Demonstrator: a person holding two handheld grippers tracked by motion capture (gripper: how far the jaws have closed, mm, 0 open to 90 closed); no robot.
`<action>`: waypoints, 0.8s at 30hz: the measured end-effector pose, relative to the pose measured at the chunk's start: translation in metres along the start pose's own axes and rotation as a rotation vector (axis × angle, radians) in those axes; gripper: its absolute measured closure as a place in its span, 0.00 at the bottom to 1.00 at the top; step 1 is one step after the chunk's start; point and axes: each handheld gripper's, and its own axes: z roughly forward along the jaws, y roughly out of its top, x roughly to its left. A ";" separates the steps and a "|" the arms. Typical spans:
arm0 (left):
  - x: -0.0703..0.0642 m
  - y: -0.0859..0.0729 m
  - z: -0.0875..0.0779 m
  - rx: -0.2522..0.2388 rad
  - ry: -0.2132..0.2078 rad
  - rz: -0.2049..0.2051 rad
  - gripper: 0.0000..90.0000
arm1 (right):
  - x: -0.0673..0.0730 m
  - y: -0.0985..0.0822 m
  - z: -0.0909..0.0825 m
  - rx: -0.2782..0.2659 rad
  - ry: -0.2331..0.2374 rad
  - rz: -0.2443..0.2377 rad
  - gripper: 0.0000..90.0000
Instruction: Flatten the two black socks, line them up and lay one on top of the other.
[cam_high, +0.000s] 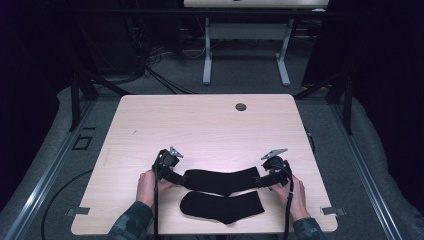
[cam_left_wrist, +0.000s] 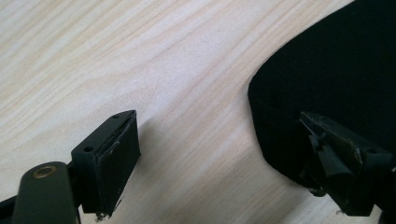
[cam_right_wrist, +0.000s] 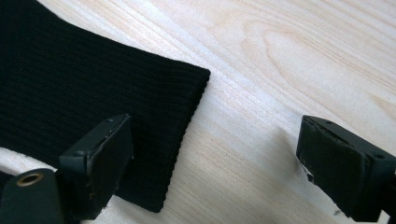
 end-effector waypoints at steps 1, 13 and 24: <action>-0.001 0.001 0.000 -0.002 0.000 -0.002 0.14 | 0.000 0.001 -0.001 0.002 -0.007 -0.005 0.09; -0.007 -0.003 -0.039 -0.115 0.037 -0.010 0.01 | -0.004 -0.002 -0.045 -0.126 -0.013 0.023 0.06; 0.009 -0.051 -0.081 -0.171 0.123 -0.069 0.00 | -0.012 -0.039 -0.096 -0.197 -0.054 0.040 0.04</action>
